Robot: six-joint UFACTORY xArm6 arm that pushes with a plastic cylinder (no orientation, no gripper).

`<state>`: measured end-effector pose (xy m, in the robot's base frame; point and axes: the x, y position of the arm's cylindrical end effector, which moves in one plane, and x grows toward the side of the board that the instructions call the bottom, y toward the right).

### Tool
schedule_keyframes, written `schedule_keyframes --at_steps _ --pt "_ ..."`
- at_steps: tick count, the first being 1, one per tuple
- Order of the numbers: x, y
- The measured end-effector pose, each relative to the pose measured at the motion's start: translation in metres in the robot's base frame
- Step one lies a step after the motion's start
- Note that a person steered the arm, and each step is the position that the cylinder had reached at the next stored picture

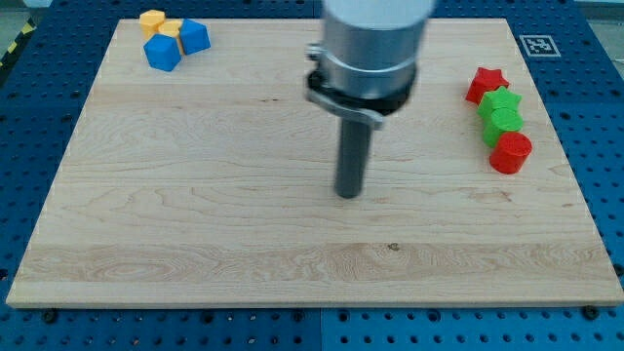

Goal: Push the blue triangle to the top center

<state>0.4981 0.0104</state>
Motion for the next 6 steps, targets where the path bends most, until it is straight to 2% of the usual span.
schedule_keyframes --at_steps 1,3,4,5,6 --pt "-0.028 -0.062" --pt "-0.121 -0.207" --pt "-0.149 -0.252" --pt "-0.151 -0.252" --pt "-0.191 -0.268"
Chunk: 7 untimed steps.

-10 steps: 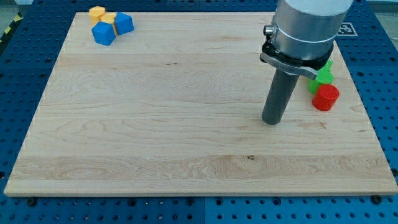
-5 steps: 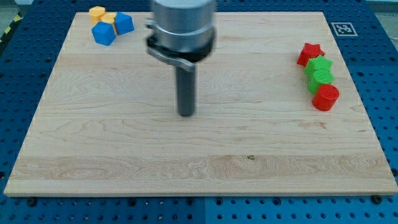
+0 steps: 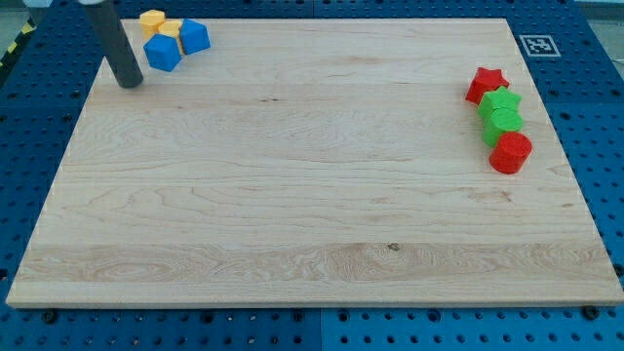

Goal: Push the blue triangle to the top center

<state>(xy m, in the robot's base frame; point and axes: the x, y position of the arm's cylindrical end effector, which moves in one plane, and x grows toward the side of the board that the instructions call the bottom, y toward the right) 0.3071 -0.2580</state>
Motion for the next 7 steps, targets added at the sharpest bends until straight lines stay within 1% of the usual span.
schedule_keyframes --at_steps 1,2,3,4,5,6,7 --pt "-0.029 -0.015" --pt "-0.063 -0.017" --pt "-0.109 -0.020" --pt "-0.115 -0.024" --pt "-0.111 -0.011" --pt "-0.097 0.011" --pt "-0.082 0.050"
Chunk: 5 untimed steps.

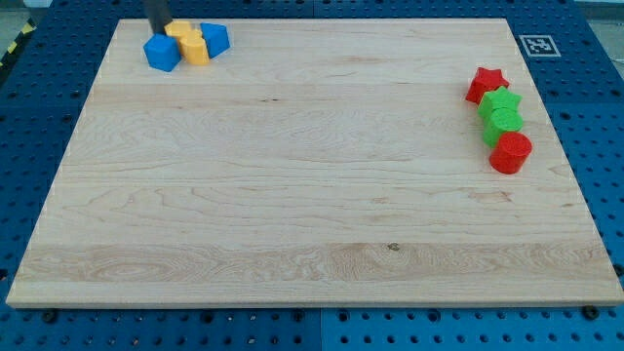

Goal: Push the blue triangle to the top center

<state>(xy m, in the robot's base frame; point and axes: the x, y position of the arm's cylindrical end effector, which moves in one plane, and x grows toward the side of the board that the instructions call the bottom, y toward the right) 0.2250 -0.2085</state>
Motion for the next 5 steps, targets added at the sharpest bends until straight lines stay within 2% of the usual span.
schedule_keyframes --at_steps 2,4,5 --pt "0.017 0.071" --pt "0.017 0.152" --pt "0.018 0.175"
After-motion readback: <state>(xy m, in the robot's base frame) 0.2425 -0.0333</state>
